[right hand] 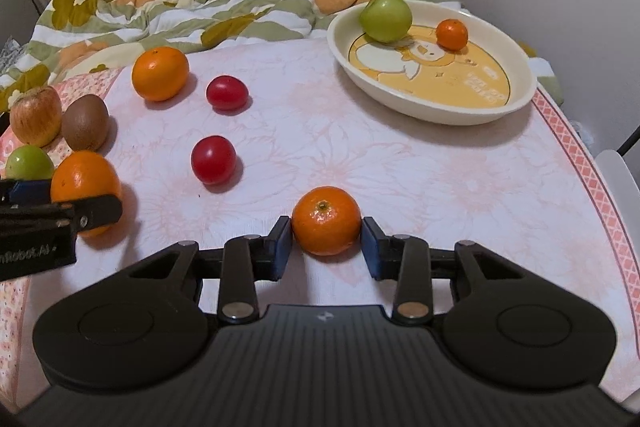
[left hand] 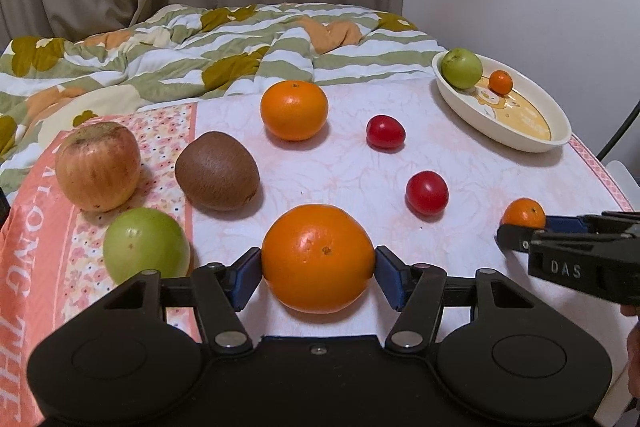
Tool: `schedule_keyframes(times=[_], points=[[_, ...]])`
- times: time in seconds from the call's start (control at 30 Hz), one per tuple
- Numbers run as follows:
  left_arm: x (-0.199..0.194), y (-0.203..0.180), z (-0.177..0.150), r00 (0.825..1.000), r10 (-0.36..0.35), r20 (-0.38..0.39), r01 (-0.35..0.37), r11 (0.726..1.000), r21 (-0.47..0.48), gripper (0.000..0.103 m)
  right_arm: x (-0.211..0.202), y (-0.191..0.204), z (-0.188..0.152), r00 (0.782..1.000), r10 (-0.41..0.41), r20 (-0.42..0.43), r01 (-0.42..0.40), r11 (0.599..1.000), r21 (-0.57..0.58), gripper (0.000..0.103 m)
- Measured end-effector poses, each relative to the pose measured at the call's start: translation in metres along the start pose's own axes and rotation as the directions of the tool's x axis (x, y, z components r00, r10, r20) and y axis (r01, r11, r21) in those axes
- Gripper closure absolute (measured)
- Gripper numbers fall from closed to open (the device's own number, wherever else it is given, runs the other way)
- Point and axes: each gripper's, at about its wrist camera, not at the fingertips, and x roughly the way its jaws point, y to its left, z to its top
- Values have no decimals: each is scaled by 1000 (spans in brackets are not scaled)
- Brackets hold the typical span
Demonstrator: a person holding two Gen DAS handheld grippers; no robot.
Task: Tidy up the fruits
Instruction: 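Carry the orange and mandarin to the bowl, release the orange inside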
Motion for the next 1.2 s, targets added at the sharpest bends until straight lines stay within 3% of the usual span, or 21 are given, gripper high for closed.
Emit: schedule_keyframes(times=[0.3, 0.7, 0.97, 1.2], points=[[-29, -4, 0, 999, -20, 47, 21, 1000, -13, 38, -24, 1, 4, 999, 0, 37, 0, 1000, -6, 51], [-88, -27, 23, 987, -52, 149, 50, 999, 20, 38, -91, -16, 13, 997, 14, 79, -15, 1000, 14, 51], [-100, -69, 49, 977, -78, 197, 71, 996, 46, 38, -122, -64, 32, 993, 9, 118, -12, 1000, 28, 51], [-95, -120, 68, 975, -48, 216, 55, 998, -24, 38, -128, -122, 60, 990, 48, 135, -46, 999, -23, 51]])
